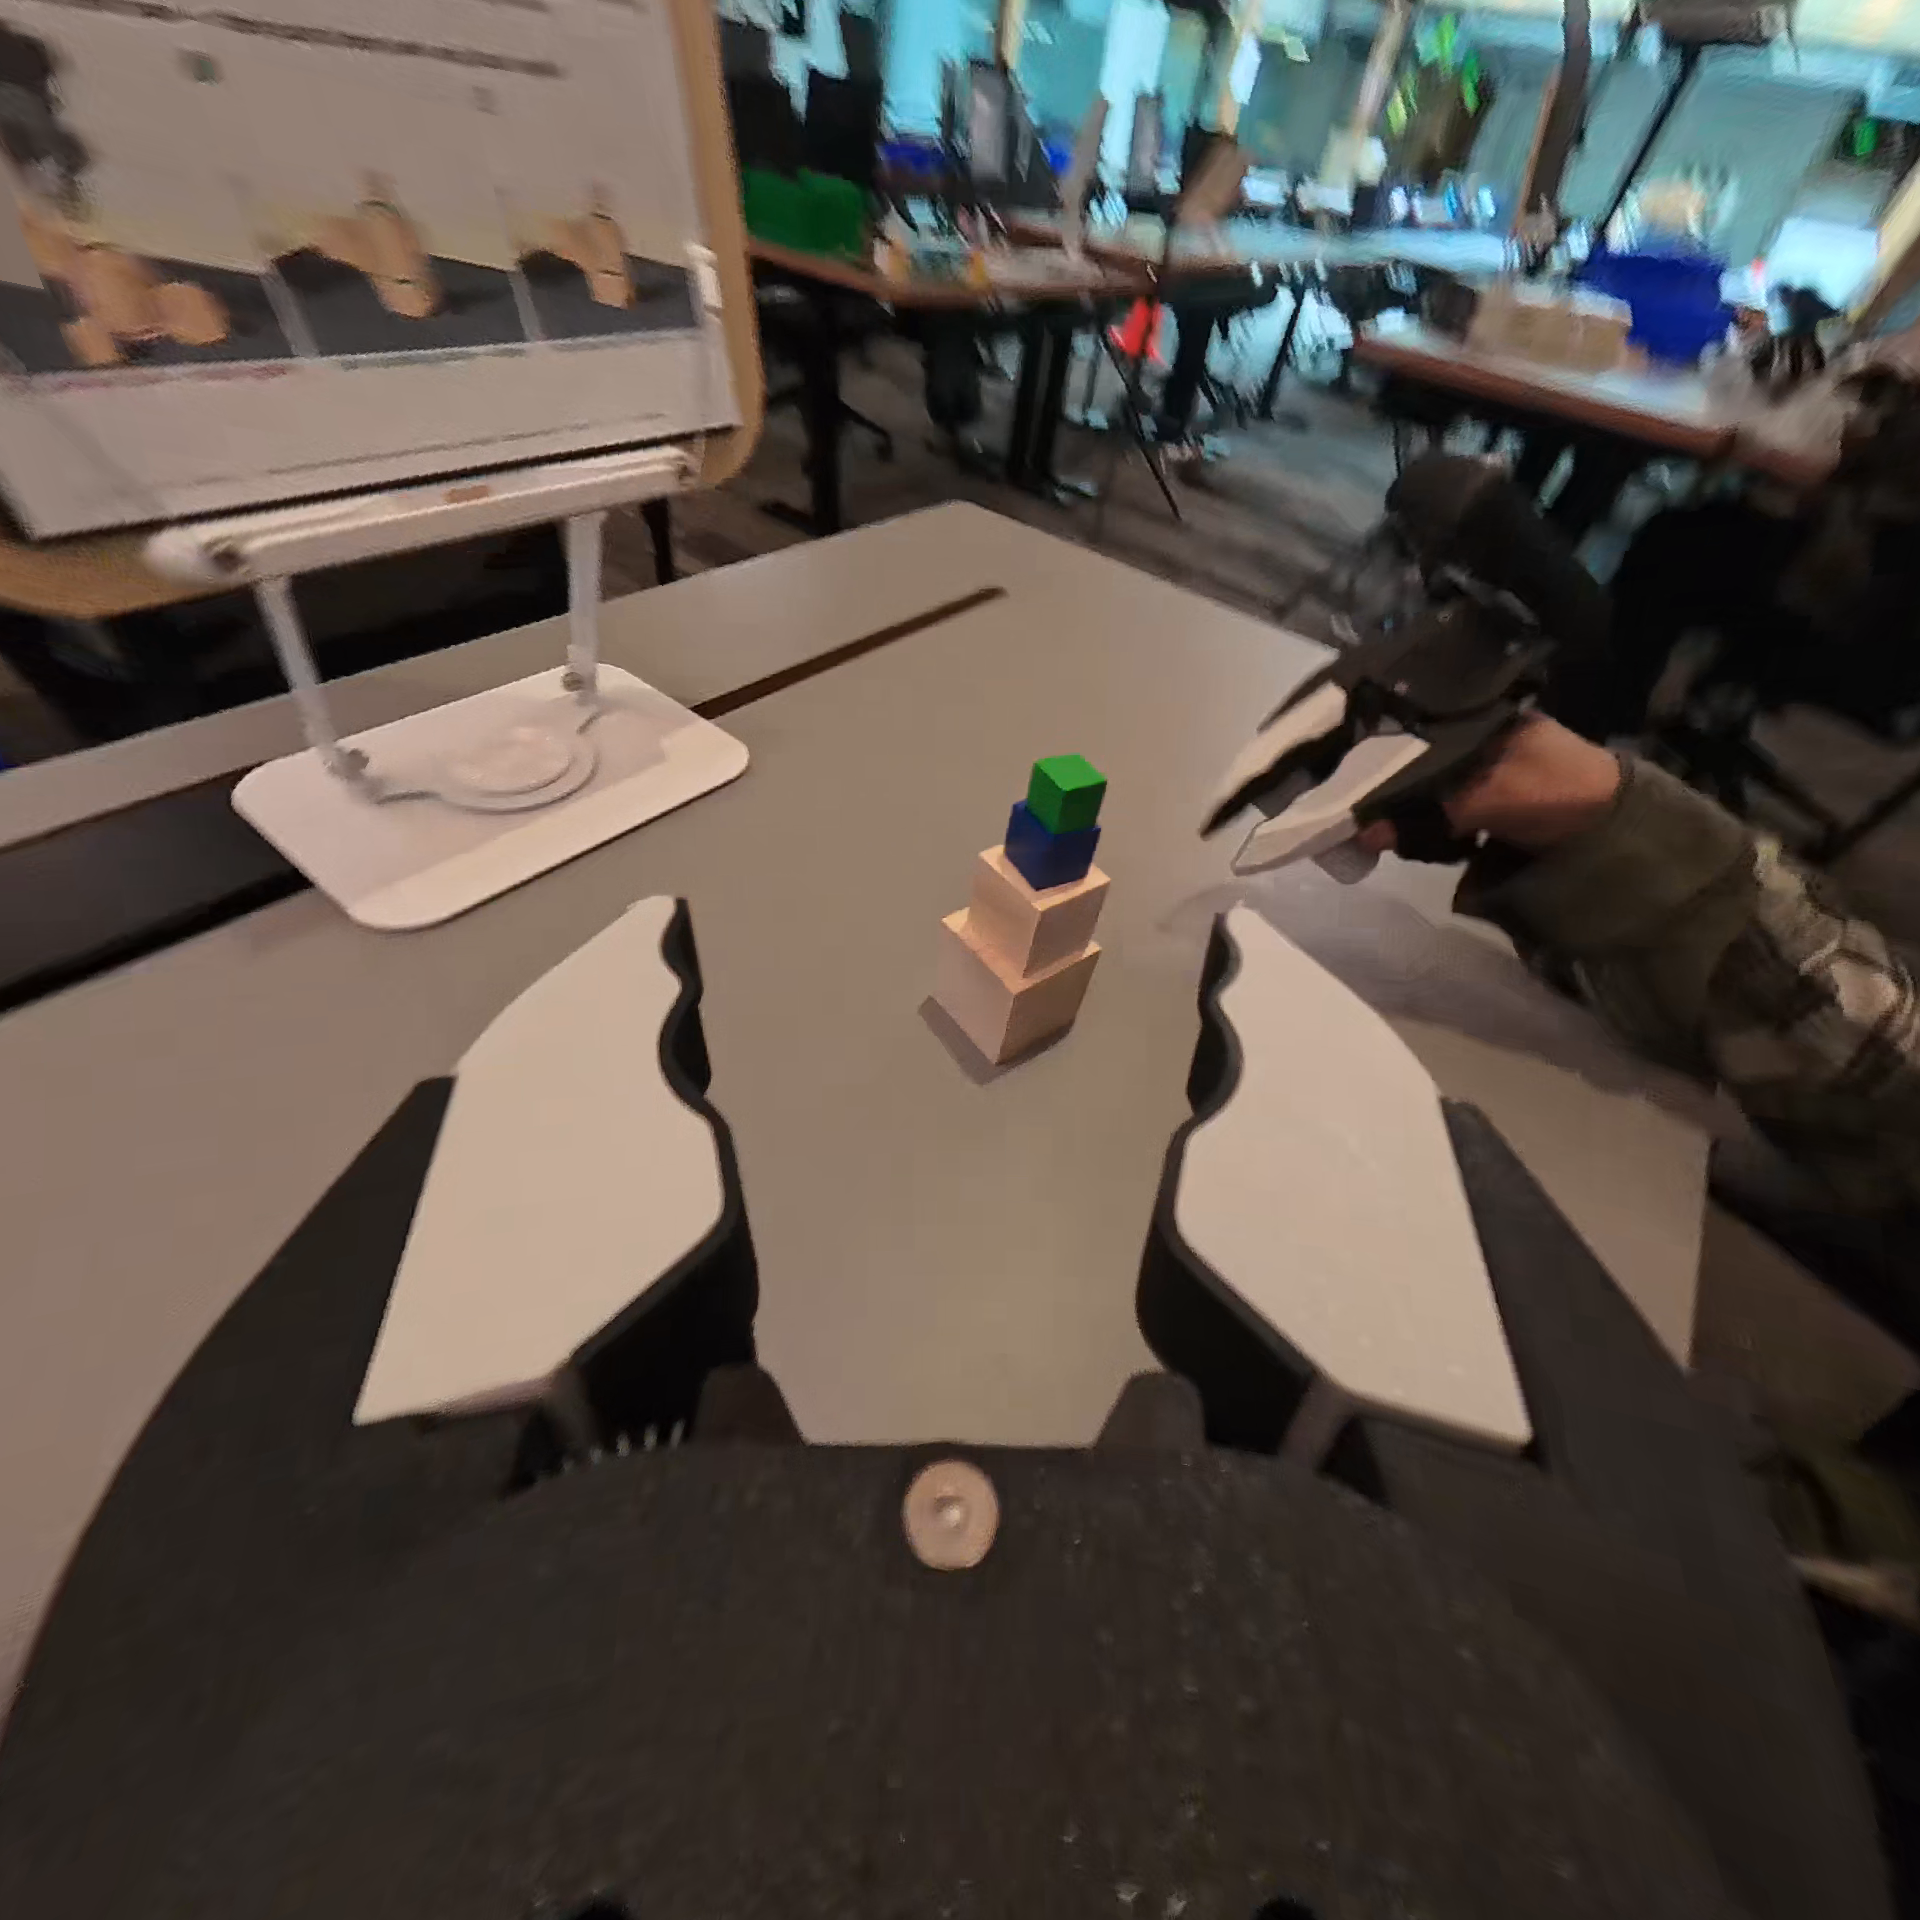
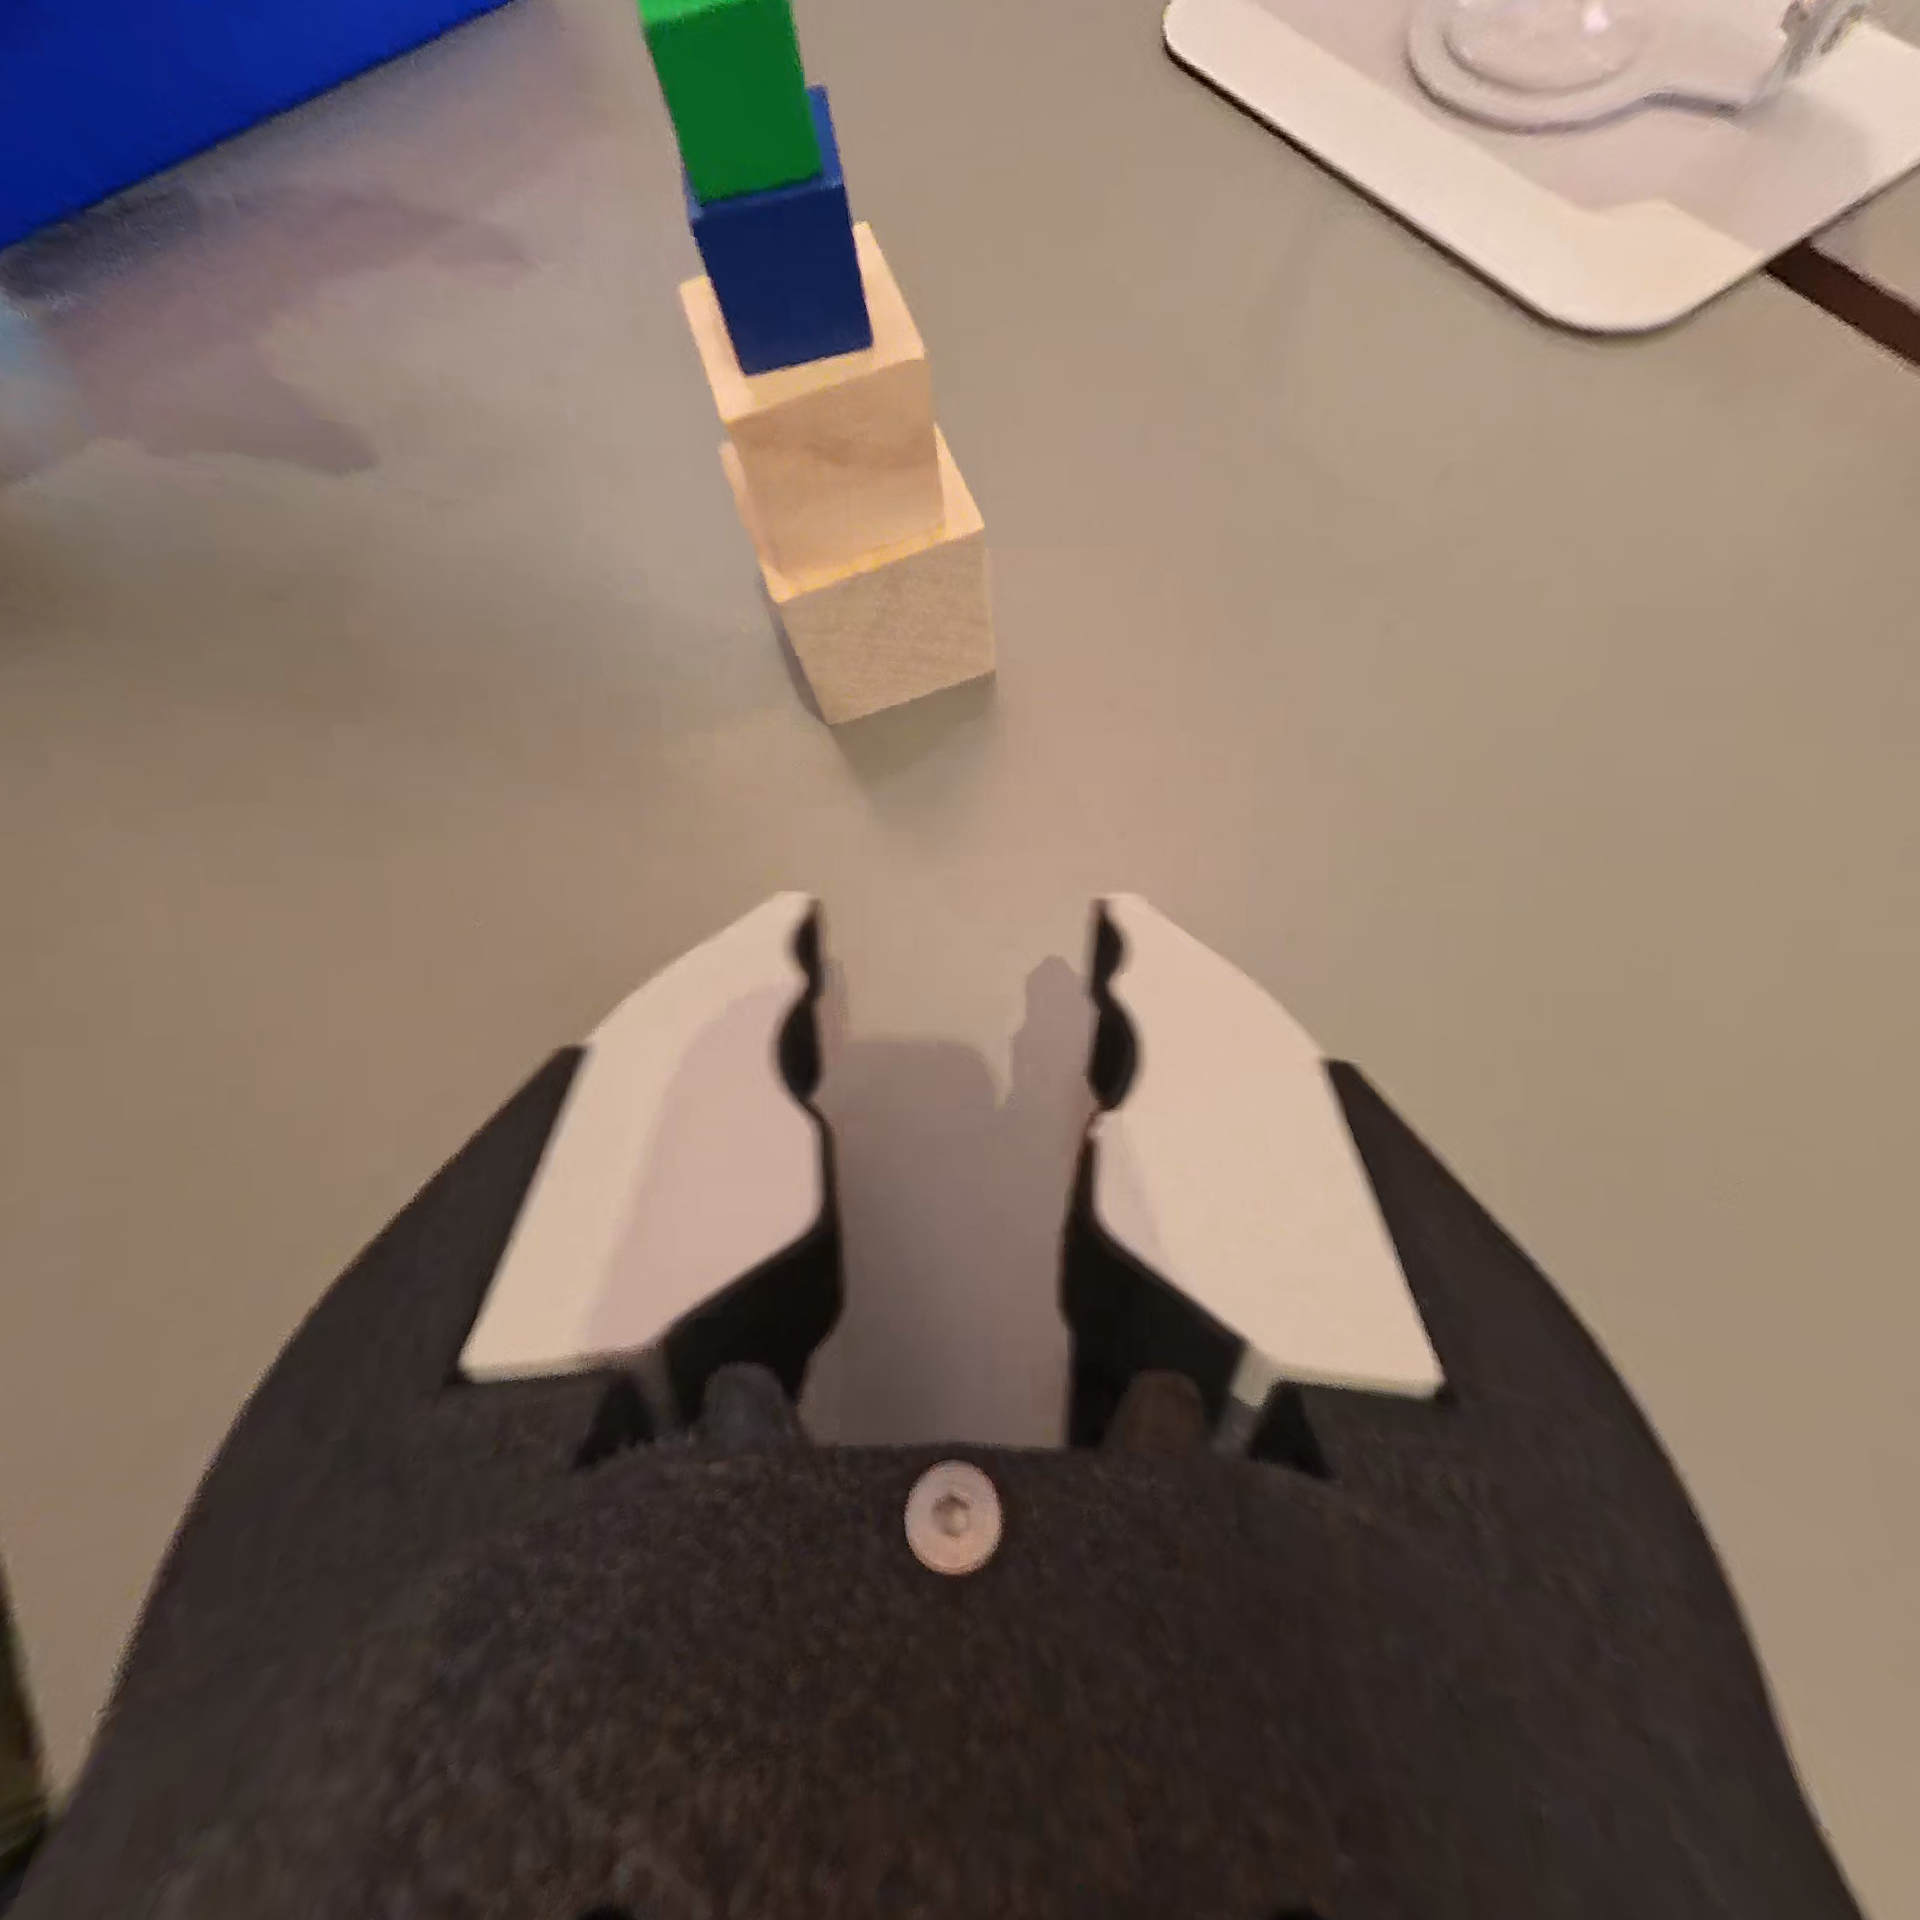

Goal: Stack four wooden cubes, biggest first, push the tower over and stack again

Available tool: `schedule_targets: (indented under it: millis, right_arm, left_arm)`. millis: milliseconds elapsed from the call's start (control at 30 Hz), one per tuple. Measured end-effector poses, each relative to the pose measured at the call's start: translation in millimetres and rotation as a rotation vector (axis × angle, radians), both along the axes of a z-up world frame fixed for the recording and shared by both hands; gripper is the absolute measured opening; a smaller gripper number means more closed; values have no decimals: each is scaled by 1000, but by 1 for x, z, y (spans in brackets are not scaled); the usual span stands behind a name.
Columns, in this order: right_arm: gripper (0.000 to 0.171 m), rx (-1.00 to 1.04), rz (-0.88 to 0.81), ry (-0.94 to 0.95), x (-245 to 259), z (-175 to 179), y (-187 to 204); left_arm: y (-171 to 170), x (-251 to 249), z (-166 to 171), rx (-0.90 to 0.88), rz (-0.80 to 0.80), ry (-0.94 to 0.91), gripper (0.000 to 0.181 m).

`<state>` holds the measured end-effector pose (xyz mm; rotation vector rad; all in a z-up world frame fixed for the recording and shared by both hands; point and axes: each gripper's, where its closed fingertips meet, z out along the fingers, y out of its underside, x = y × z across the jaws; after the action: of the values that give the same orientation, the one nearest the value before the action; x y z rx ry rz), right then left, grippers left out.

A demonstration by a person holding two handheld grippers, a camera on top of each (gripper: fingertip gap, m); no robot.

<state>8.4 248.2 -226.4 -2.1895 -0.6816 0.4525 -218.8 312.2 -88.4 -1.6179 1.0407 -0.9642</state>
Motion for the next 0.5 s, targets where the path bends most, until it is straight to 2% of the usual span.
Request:
schedule_targets:
  millis: [100, 200, 333, 500]
  right_arm:
    - [24, -190, -173, 1, 6, -1, -3]
    - [0, -418, -337, 83, 0, -5, -7]
    - [0, -531, -467, 56, -9, -5, 2]
    - [0, -541, -503, 37, -33, 0, 34]
  left_arm:
    - [-3, -31, -7, -29, 113, -42, 92]
    - [-11, -47, -9, 12, 156, -49, 91]
    - [-24, -55, -4, 65, 145, -88, 84]
    - [-26, -67, -1, 71, 125, -77, 85]
